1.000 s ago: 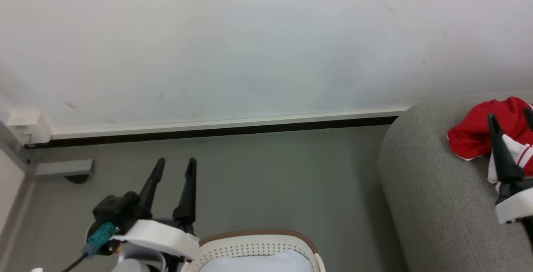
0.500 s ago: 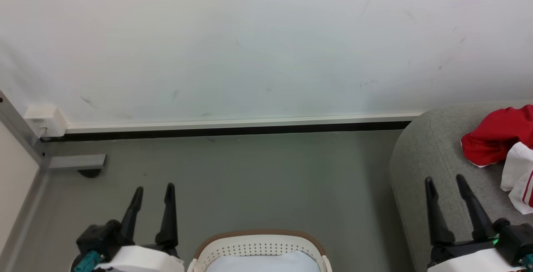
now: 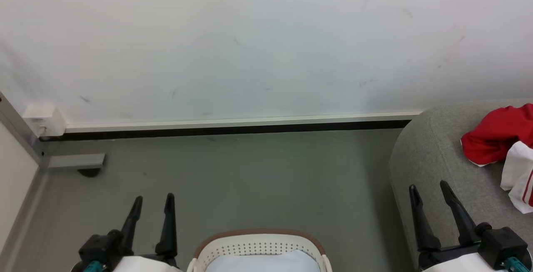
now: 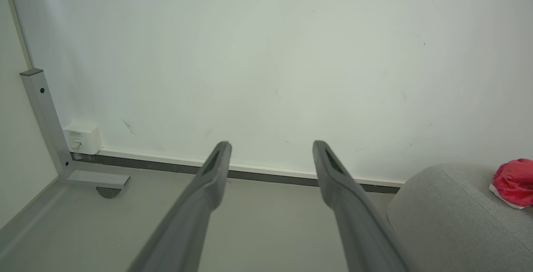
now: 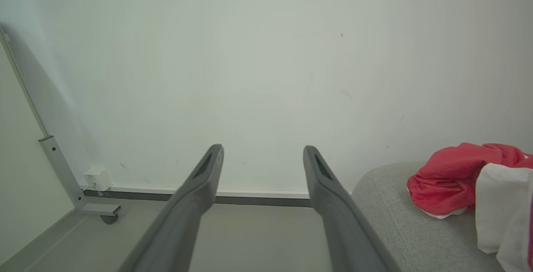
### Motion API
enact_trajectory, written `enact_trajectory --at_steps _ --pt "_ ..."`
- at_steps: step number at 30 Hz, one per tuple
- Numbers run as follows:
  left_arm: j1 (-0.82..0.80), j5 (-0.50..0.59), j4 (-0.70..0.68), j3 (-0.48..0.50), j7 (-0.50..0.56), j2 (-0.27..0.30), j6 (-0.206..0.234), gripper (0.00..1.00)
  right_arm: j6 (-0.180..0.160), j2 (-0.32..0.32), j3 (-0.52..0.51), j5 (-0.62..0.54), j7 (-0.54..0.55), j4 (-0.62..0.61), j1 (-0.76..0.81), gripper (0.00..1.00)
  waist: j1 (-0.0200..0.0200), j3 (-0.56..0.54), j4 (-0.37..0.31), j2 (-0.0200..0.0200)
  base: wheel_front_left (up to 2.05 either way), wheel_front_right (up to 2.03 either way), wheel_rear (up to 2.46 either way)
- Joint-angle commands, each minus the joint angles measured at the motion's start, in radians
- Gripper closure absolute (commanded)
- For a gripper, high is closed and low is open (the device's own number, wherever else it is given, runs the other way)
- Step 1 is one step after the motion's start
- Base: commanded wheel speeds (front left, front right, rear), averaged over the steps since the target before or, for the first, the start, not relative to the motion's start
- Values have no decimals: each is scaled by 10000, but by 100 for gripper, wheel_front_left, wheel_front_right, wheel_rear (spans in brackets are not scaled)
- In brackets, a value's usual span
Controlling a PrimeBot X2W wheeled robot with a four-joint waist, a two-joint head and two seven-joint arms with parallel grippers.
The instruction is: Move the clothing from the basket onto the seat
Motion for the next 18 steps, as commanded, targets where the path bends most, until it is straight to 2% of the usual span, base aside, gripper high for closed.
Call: enact_trajectory --at_steps 1,18 --pt "-8 170 62 51 -3 -18 -61 0 -23 34 1 -15 -31 31 -2 0 0 8 13 0 0 0 0" --pt "-95 270 274 222 -3 -102 -255 0 -23 43 106 80 -32 91 -55 0 0 -9 0 0 0 0 0"
